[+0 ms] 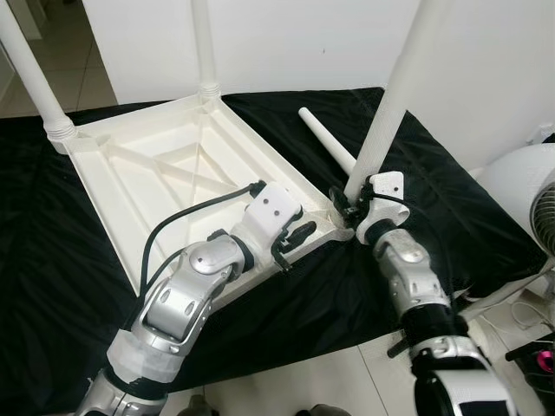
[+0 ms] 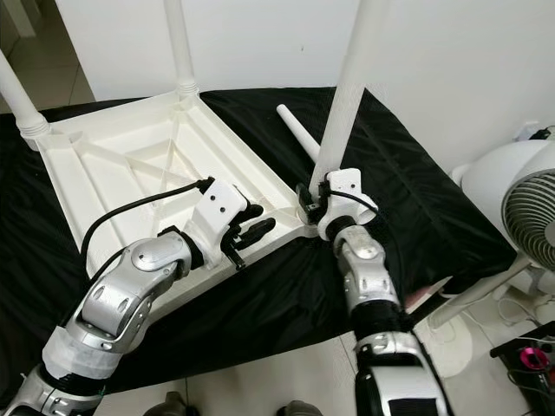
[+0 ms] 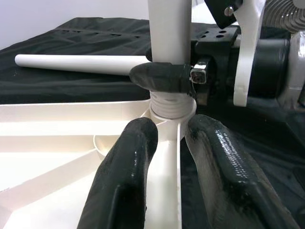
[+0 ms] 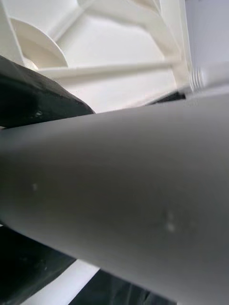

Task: Building children table

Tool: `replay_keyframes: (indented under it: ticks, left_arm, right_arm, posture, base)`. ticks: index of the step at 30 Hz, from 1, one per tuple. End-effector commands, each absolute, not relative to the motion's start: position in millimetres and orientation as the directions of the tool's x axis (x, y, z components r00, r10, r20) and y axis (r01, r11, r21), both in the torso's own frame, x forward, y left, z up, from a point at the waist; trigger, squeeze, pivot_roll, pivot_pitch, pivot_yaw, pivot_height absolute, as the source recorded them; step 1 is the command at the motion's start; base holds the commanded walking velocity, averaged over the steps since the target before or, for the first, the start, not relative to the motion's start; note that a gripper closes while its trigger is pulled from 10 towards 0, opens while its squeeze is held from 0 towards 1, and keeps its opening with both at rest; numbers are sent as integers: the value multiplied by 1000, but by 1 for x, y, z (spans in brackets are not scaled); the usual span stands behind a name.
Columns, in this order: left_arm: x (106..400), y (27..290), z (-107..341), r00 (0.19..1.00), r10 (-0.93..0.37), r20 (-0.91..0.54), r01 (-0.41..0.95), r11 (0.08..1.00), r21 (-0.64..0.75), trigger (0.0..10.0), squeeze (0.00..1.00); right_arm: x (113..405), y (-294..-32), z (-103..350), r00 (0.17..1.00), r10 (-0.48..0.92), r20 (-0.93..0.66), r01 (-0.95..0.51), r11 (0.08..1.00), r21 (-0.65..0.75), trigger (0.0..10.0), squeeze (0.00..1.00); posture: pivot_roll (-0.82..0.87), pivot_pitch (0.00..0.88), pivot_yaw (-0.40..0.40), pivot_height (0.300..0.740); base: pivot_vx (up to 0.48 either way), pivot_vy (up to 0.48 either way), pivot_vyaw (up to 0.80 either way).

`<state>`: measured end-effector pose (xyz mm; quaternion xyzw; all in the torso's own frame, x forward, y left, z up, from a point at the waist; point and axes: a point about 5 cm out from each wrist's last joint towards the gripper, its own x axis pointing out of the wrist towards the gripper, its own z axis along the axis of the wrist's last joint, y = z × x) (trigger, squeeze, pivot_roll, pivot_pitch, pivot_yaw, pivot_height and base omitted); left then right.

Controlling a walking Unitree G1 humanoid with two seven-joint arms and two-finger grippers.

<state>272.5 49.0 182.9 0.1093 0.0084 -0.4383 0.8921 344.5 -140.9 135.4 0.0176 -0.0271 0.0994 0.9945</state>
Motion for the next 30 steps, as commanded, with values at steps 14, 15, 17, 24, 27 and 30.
replay_keyframes:
  ticks: [14,15,17,24,27,30]
  left_arm:
    - [283,57,185,698,-711,-88,709,668,227,10000,0]
    - [283,57,185,698,-711,-88,709,668,227,10000,0]
    - [284,58,186,707,-702,-81,699,678,228,10000,0]
    - [284,59,188,716,-694,-73,689,687,231,10000,0]
    - [281,61,188,716,-694,-72,689,686,233,10000,0]
    - [277,65,185,716,-693,-87,689,681,248,10000,0]
  right_arm:
    - [330,-118,130,997,-79,-24,82,989,124,10000,0]
    - [330,-118,130,997,-79,-24,82,989,124,10000,0]
    - [331,-119,134,997,-70,-14,71,990,123,10000,0]
    - [330,-120,146,998,5,61,-14,989,149,10000,1000]
    - [328,-123,149,995,58,79,-68,989,128,10000,1000]
    - [325,-130,147,982,175,73,-181,980,83,10000,1000]
  posture:
    - [-40,0,-48,740]
    - [-40,0,-48,740]
    - [-35,0,-46,740]
    - [-11,0,-49,740]
    - [-5,0,-52,740]
    - [4,0,-53,740]
  base:
    - [0,0,0]
    - [0,0,0]
    - [0,0,0]
    - [0,0,0]
    - [0,0,0]
    - [0,0,0]
